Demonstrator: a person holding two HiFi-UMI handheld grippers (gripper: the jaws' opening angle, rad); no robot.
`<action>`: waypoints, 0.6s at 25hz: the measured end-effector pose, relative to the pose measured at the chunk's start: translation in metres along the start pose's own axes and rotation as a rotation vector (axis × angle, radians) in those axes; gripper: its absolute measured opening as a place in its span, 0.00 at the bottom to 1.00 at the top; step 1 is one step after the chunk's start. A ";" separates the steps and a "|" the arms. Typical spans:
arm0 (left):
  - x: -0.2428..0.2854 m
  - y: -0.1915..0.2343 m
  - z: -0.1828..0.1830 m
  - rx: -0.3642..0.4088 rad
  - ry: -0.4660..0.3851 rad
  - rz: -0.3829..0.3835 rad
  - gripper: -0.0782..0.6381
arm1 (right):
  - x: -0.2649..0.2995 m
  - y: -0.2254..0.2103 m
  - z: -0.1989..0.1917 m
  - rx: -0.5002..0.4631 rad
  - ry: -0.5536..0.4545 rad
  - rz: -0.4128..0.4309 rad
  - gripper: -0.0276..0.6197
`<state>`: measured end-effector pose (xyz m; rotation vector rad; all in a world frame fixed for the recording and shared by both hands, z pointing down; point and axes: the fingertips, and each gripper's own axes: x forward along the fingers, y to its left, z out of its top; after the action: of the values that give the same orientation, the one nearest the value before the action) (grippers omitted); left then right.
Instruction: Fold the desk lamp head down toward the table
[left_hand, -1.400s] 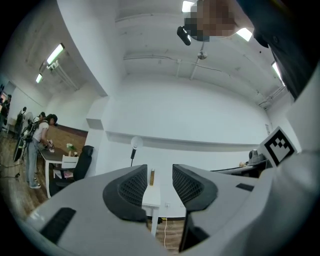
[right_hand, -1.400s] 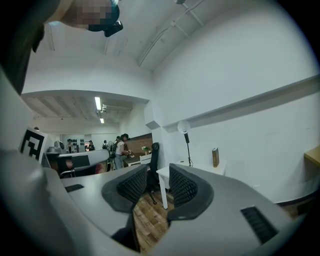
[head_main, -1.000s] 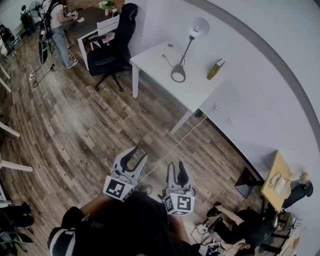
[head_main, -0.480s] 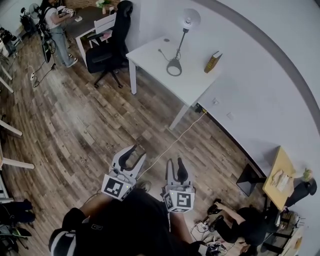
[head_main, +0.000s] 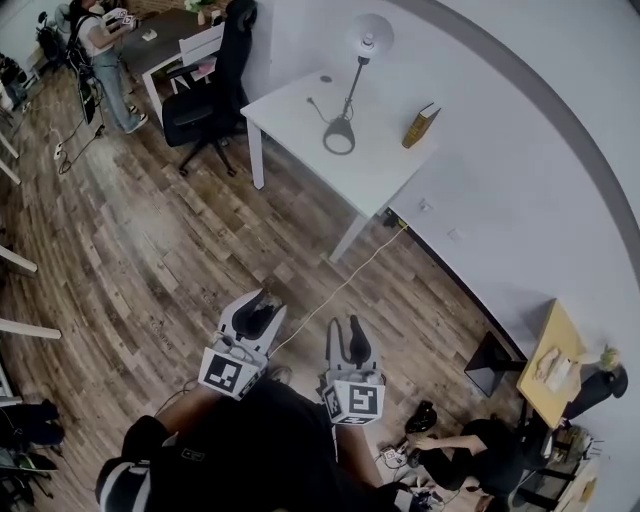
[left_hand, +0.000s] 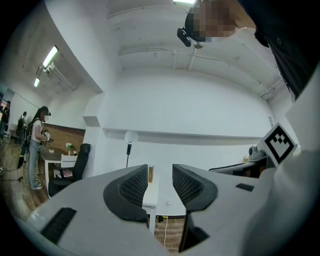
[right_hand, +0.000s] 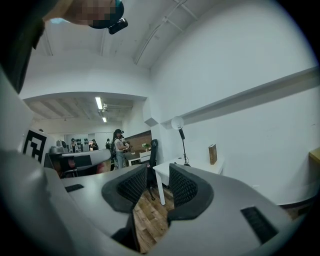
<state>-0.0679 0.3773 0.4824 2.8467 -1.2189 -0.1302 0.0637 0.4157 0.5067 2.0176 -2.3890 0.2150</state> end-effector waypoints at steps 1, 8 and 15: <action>0.010 0.005 0.000 -0.004 -0.001 0.000 0.33 | 0.009 -0.005 0.001 -0.001 0.003 -0.003 0.28; 0.080 0.035 0.004 -0.015 -0.006 0.003 0.33 | 0.071 -0.039 0.011 -0.007 0.036 0.009 0.28; 0.141 0.080 0.005 -0.024 0.004 0.009 0.33 | 0.145 -0.067 0.017 -0.013 0.071 -0.001 0.28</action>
<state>-0.0286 0.2200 0.4743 2.8190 -1.2208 -0.1379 0.1057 0.2613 0.5098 1.9712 -2.3413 0.2658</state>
